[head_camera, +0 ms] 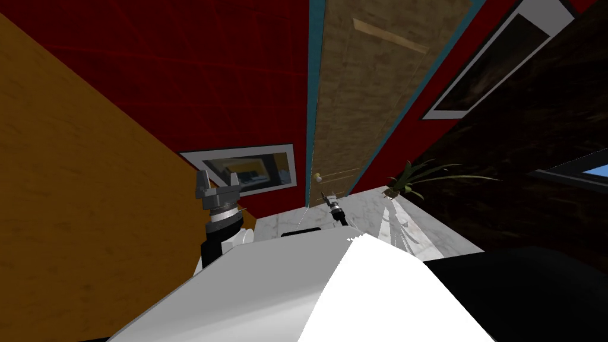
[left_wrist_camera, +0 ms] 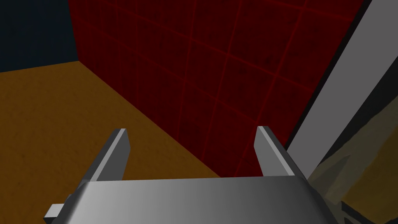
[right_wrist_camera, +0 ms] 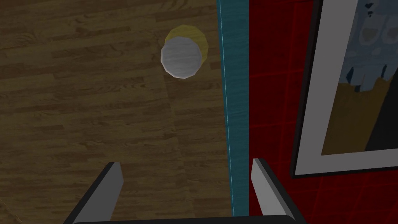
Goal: Pull the door open
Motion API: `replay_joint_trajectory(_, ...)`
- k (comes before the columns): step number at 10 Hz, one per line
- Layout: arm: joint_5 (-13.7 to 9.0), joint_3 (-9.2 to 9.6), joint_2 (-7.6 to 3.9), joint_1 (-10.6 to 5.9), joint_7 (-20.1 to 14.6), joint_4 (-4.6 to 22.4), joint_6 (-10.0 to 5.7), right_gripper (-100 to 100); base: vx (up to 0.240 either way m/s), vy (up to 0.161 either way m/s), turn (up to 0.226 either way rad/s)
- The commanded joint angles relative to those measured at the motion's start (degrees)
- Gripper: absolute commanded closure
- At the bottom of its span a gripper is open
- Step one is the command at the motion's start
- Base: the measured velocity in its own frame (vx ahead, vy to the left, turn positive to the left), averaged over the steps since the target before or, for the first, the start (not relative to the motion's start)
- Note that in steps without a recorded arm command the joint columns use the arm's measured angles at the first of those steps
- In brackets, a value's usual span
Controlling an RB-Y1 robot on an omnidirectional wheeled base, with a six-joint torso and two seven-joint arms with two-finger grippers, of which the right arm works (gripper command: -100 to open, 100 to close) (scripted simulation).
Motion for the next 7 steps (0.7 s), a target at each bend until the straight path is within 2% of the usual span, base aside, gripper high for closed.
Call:
replay_joint_trajectory(1, 0.58, -0.16, -0.06, -0.74, 2.06, 2.27, -0.38, -100, 0.156, -0.016, 0.063)
replay_joint_trajectory(5, 1.62, -0.52, -0.17, -2.25, 5.74, 6.94, -1.36, -100, 0.142, -0.021, 0.051)
replay_joint_trajectory(6, 1.43, -0.50, -0.16, -2.15, 5.05, 6.50, -1.39, -100, 0.060, -0.014, 0.012)
replay_joint_trajectory(7, 0.66, -0.26, -0.49, -2.13, 5.64, 6.97, -1.60, -100, 0.018, 0.056, 0.212)
